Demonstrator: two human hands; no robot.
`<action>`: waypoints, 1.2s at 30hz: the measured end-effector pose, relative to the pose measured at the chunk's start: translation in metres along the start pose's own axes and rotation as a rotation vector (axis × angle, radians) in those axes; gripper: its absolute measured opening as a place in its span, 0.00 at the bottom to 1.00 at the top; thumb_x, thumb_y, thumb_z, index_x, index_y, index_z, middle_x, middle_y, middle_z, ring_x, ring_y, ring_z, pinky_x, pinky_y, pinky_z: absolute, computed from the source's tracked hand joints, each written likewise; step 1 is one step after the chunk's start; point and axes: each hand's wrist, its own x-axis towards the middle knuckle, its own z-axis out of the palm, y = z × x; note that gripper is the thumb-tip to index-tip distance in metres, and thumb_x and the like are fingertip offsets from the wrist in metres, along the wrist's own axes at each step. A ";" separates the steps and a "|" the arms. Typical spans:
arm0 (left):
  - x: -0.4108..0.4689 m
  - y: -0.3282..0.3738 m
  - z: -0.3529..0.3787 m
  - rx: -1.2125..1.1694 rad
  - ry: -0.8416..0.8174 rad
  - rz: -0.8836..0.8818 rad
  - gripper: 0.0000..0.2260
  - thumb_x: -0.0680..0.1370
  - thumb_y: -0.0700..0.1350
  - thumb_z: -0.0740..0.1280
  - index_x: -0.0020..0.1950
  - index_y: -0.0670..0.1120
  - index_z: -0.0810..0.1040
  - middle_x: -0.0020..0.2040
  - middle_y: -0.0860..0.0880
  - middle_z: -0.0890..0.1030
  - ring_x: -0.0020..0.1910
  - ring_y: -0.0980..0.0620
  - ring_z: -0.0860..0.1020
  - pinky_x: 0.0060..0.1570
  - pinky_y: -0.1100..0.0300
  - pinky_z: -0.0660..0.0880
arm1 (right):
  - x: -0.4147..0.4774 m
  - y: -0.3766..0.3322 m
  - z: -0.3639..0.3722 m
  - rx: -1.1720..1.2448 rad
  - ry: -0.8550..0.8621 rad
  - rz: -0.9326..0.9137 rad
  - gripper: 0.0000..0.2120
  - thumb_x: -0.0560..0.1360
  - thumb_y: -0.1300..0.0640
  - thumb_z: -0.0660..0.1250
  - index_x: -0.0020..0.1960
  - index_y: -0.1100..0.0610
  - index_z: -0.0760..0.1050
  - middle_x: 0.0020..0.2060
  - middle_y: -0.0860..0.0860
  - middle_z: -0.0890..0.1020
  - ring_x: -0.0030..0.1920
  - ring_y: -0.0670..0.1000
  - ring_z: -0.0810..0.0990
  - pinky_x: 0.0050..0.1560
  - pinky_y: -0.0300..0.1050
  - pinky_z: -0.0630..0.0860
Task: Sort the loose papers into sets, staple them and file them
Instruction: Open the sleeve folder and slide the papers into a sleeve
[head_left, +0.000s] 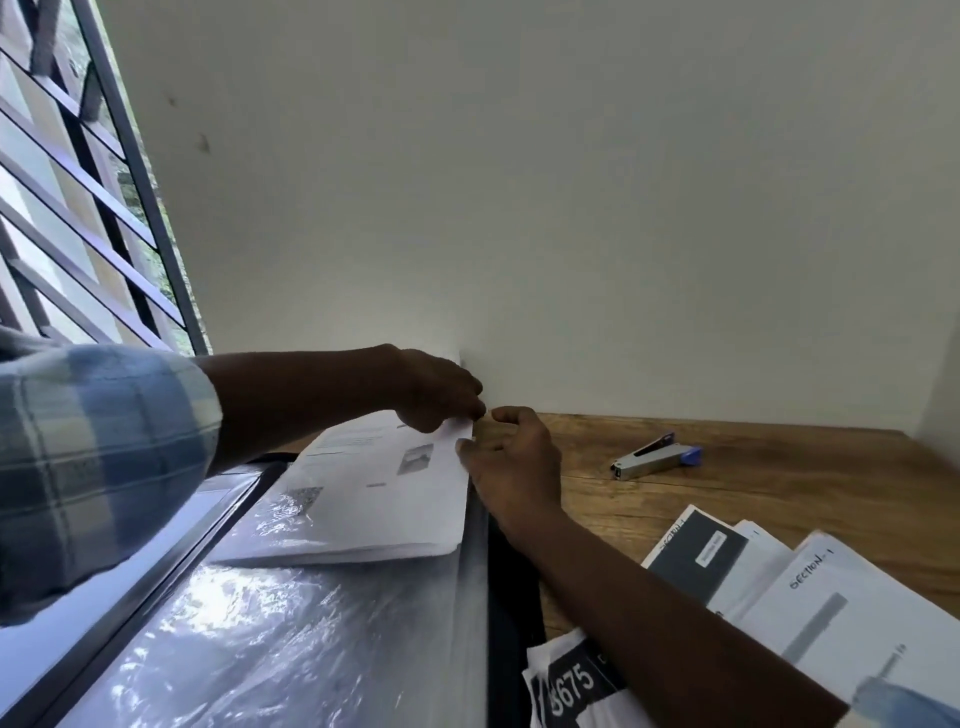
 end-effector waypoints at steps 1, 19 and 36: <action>0.001 0.006 0.000 -0.042 0.010 0.024 0.22 0.76 0.31 0.60 0.68 0.46 0.75 0.59 0.45 0.74 0.51 0.47 0.73 0.43 0.54 0.68 | -0.001 -0.001 0.000 -0.007 0.001 -0.003 0.17 0.71 0.53 0.77 0.54 0.46 0.74 0.43 0.43 0.81 0.48 0.51 0.83 0.50 0.50 0.83; 0.016 -0.034 0.067 -0.910 0.158 -0.355 0.14 0.86 0.48 0.58 0.69 0.48 0.76 0.68 0.46 0.78 0.66 0.43 0.75 0.67 0.52 0.70 | 0.001 -0.006 -0.004 -0.022 -0.003 0.048 0.27 0.72 0.53 0.78 0.66 0.47 0.71 0.52 0.47 0.82 0.53 0.52 0.83 0.56 0.50 0.81; -0.044 -0.014 0.100 -1.030 0.316 -0.260 0.22 0.81 0.69 0.56 0.52 0.55 0.81 0.52 0.54 0.84 0.53 0.50 0.80 0.62 0.50 0.74 | 0.012 -0.003 -0.003 -0.167 -0.004 0.052 0.22 0.74 0.48 0.75 0.65 0.43 0.73 0.49 0.43 0.78 0.54 0.51 0.80 0.53 0.46 0.76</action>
